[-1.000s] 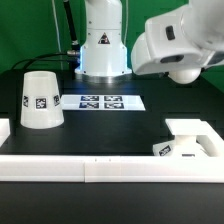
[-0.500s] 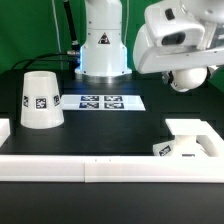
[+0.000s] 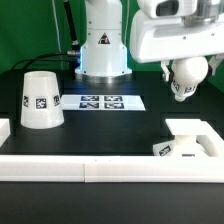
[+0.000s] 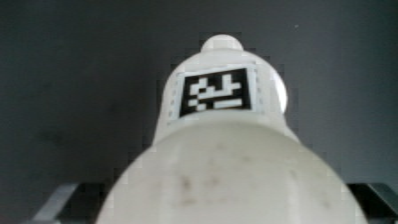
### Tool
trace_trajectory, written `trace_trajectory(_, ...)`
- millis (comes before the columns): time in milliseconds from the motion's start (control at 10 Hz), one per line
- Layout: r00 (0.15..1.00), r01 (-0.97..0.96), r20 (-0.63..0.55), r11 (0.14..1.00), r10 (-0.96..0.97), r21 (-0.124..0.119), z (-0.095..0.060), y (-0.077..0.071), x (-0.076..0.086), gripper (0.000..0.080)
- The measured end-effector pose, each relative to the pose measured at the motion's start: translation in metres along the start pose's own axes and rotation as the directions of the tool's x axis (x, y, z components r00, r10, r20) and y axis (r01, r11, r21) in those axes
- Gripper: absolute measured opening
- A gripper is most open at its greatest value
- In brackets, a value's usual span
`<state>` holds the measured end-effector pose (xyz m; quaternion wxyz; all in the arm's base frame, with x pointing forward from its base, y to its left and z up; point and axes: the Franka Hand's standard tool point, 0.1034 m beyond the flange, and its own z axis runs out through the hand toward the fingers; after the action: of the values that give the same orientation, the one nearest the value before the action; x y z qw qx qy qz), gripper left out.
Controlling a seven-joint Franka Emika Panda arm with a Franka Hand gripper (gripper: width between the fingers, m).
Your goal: Assemble lamp
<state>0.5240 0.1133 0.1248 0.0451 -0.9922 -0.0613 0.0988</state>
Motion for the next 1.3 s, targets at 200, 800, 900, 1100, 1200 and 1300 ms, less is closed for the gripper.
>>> trace_trajectory(200,0.992,0.002,-0.124,1.000,-0.003,-0.011,-0.016,0.004,0.002,0.0576)
trace_trajectory(800,0.954,0.057,-0.292,0.997,-0.071,-0.058,-0.014,0.007,0.015,0.0576)
trace_trajectory(900,0.954,0.072,-0.287,0.995,-0.087,-0.064,-0.017,0.008,0.018,0.0576)
trace_trajectory(1100,0.948,0.110,-0.291,0.991,-0.128,-0.077,-0.029,0.016,0.036,0.0576)
trace_trajectory(1200,0.943,0.108,-0.308,0.991,-0.127,-0.078,-0.030,0.016,0.038,0.0576)
trace_trajectory(1300,0.940,0.109,-0.317,0.991,-0.128,-0.079,-0.029,0.016,0.039,0.0576)
